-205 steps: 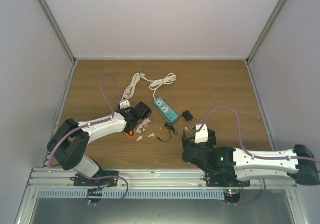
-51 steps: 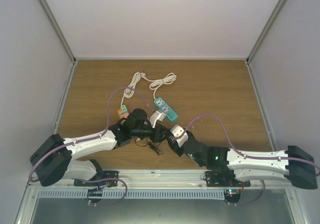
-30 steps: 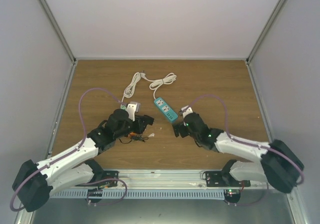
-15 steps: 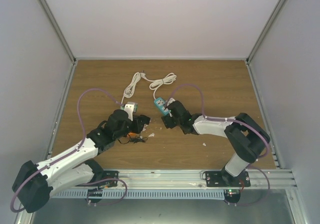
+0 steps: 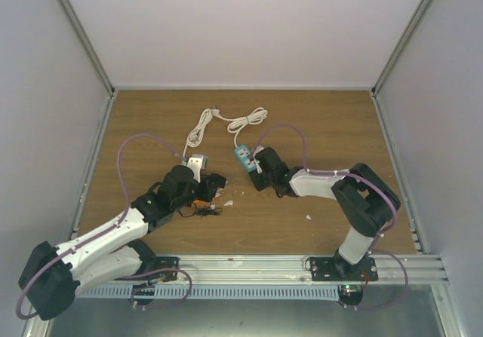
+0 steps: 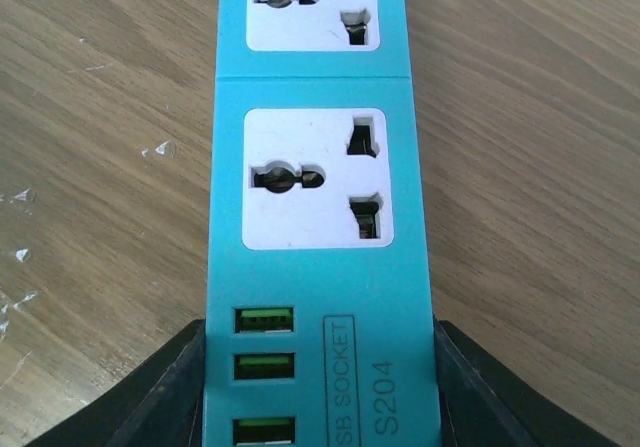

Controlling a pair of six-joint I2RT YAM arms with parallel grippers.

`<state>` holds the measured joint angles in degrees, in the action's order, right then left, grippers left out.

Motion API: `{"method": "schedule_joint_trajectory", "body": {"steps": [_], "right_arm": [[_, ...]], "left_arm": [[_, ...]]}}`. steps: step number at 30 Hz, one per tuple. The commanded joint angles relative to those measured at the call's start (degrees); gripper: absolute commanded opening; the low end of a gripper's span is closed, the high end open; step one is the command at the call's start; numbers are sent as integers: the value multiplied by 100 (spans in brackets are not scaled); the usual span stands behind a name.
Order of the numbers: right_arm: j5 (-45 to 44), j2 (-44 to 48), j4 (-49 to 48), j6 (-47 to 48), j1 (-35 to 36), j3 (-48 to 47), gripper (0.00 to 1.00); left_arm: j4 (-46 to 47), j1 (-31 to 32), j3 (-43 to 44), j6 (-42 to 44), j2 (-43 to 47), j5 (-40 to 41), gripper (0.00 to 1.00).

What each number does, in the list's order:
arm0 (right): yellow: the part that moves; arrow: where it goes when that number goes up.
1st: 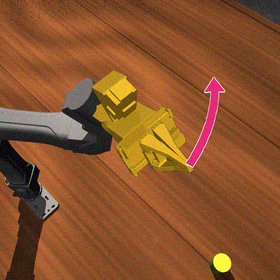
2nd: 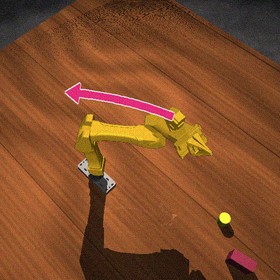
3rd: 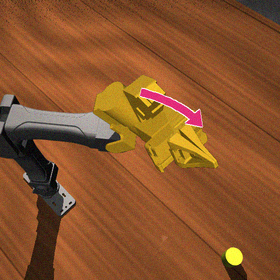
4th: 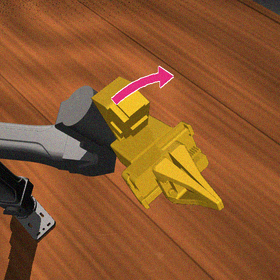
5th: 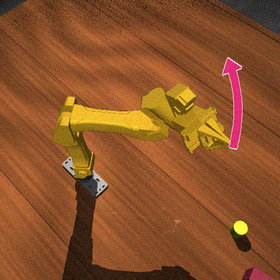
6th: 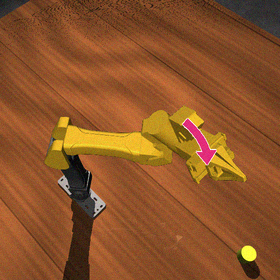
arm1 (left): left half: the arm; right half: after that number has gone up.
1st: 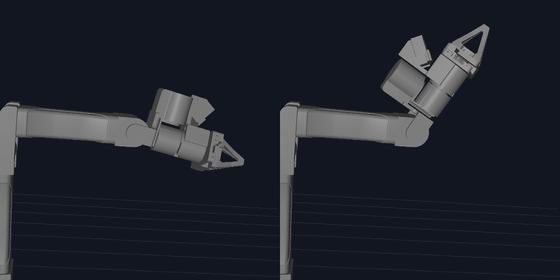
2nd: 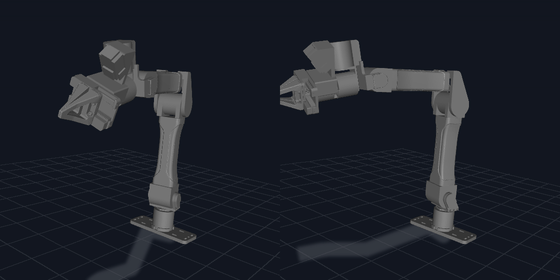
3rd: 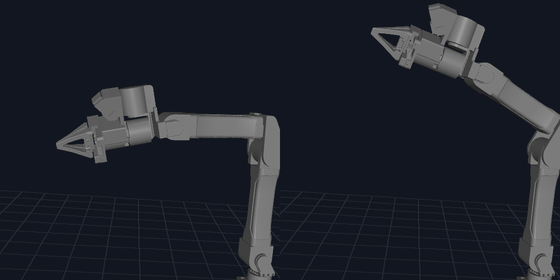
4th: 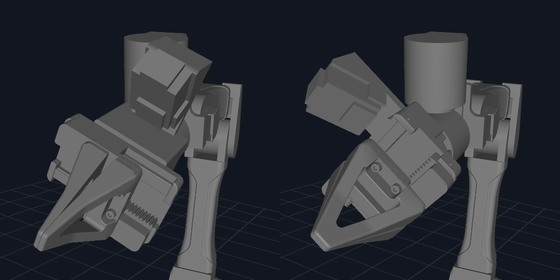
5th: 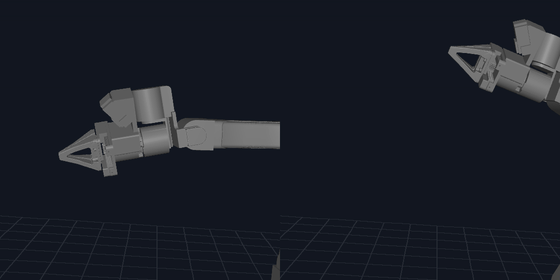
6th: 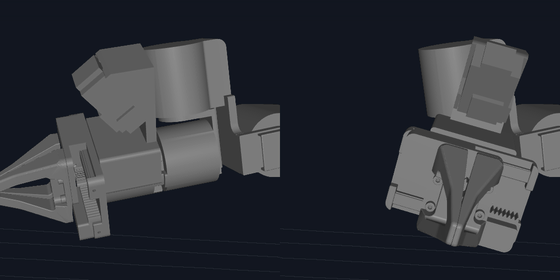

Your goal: Insert the plug

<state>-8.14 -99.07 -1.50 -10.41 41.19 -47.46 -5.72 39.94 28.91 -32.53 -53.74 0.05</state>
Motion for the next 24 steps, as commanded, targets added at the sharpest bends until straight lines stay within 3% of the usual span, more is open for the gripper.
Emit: {"method": "schedule_joint_trajectory", "body": {"steps": [1, 4, 10, 14, 18, 21, 22, 23, 24], "right_arm": [[-126, 326, 231, -489, 104, 267, 24], [-741, 698, 641, -1273, 366, 505, 25], [-2275, 1024, 1627, -3824, 1367, 671, 24], [-3071, 410, 2676, -5784, 2018, 103, 18], [-3339, -599, 3470, -6431, 2389, -880, 18], [-3496, -670, 3485, -6350, 2571, -1231, 33], [-3553, -554, 3380, -6249, 2604, -1206, 51], [-3610, -368, 3295, -6203, 2635, -1100, 85], [-3671, -161, 3242, -6207, 2651, -979, 98]], "left_arm": [[243, -56, -63, 38, 18, 124, 0], [231, -57, -29, 28, -49, 161, 0], [204, -48, 62, -18, -251, 150, 0], [166, -40, 109, -76, -350, 143, 0], [45, 14, 188, -127, -372, 256, 0], [-92, 60, 237, -179, -359, 434, 0], [-121, 72, 245, -197, -365, 480, 0], [-142, 81, 252, -205, -366, 517, 0], [-153, 91, 261, -217, -375, 533, 0]]}}
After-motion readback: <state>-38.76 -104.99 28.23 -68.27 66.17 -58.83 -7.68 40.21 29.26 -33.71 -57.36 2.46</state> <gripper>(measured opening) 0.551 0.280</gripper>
